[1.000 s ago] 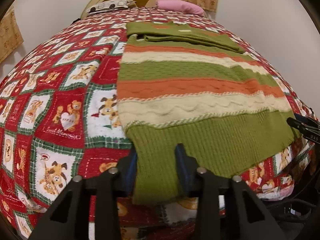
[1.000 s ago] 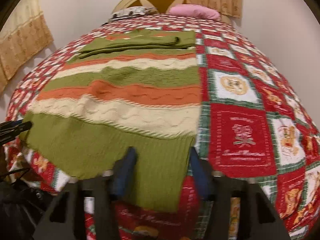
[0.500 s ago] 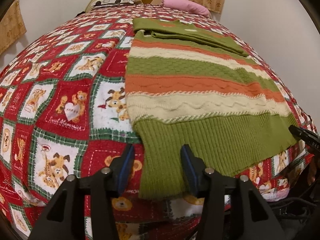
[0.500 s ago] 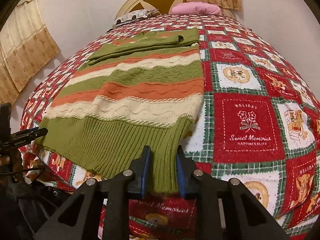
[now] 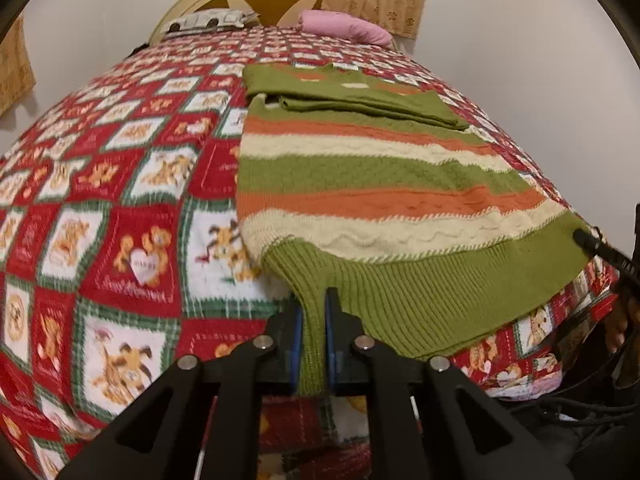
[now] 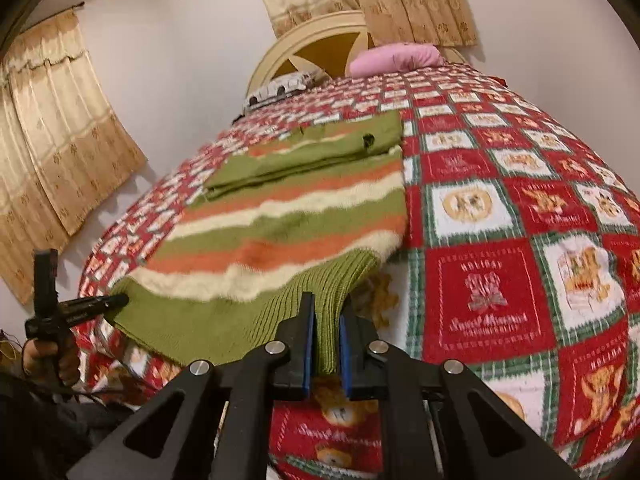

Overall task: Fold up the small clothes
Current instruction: 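Close both grippers on the ribbed hem, then lift the hem with both grippers and fold it over toward the collar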

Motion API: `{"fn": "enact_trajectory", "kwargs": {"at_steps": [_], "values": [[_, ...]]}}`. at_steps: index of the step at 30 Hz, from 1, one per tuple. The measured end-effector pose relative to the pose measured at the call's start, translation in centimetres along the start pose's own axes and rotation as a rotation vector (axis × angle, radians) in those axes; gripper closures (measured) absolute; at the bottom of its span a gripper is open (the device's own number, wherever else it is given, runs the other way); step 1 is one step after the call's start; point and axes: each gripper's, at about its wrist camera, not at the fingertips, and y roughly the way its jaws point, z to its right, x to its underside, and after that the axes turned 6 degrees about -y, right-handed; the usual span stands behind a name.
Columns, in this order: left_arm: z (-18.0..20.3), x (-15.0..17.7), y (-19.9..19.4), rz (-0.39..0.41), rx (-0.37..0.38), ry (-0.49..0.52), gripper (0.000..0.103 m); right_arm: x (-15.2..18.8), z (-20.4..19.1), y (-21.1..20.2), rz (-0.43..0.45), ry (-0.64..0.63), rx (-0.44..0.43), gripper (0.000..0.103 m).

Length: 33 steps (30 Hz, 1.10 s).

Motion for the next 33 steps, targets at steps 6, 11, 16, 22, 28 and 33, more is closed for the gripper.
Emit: {"fn": "enact_trajectory", "kwargs": {"at_steps": [6, 11, 16, 22, 28, 33], "values": [[-0.2, -2.8, 0.1, 0.036, 0.037, -0.014, 0.092, -3.6, -0.1, 1.0, 0.072, -0.023, -0.006, 0.093], [-0.4, -5.9, 0.6, 0.062, 0.083, -0.037, 0.093, -6.9, 0.2, 2.2, 0.109, -0.042, -0.006, 0.093], [-0.9, -9.0, 1.5, 0.071, 0.104, -0.051, 0.093, -10.2, 0.7, 3.5, 0.133, -0.053, 0.002, 0.094], [-0.9, -12.7, 2.5, 0.108, 0.113, -0.046, 0.093, -14.4, 1.5, 5.1, 0.153, -0.057, 0.01, 0.094], [-1.6, -17.4, 4.0, 0.138, 0.117, -0.077, 0.093, -19.2, 2.0, 7.0, 0.168, -0.09, 0.037, 0.094], [-2.1, -21.5, 5.5, 0.161, 0.115, -0.084, 0.093, -23.4, 3.6, 9.7, 0.157, -0.082, 0.043, 0.094]]}}
